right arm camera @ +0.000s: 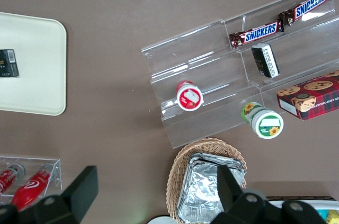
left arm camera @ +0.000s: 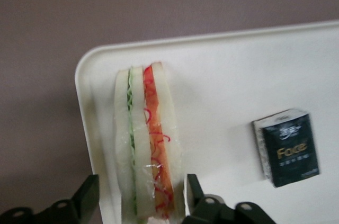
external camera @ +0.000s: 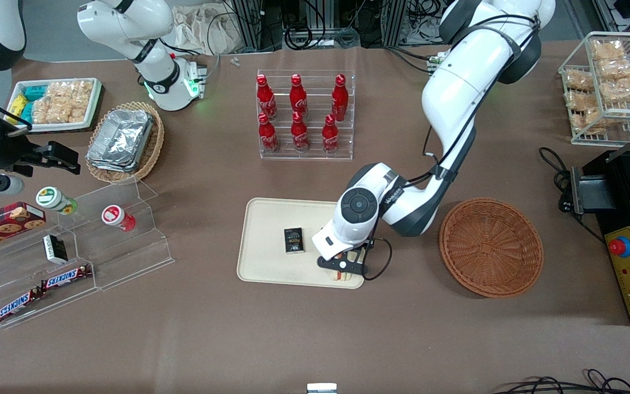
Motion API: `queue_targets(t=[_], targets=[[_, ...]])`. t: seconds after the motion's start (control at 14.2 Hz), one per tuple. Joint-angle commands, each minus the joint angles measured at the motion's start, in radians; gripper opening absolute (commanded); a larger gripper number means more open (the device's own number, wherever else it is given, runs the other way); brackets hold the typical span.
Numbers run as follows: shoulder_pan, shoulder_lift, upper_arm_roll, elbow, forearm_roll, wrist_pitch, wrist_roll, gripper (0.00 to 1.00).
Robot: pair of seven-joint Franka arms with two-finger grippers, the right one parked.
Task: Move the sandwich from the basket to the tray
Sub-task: 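Lower the sandwich onto the tray beside the tissue pack and release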
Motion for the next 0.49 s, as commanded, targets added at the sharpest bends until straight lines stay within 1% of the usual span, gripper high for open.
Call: queue_targets(t=[0.0, 0.07, 0.21, 0.28, 0.42], targets=[[0.024, -0.136, 0.008, -0.036, 0.012, -0.051, -0.043, 1.00], [0.040, -0.192, 0.009, -0.063, 0.012, -0.080, -0.045, 1.00], [0.121, -0.312, 0.006, -0.137, 0.001, -0.165, -0.029, 1.00], [0.159, -0.376, 0.005, -0.199, 0.000, -0.174, -0.026, 1.00], [0.224, -0.542, 0.003, -0.383, 0.000, -0.162, -0.020, 1.00]])
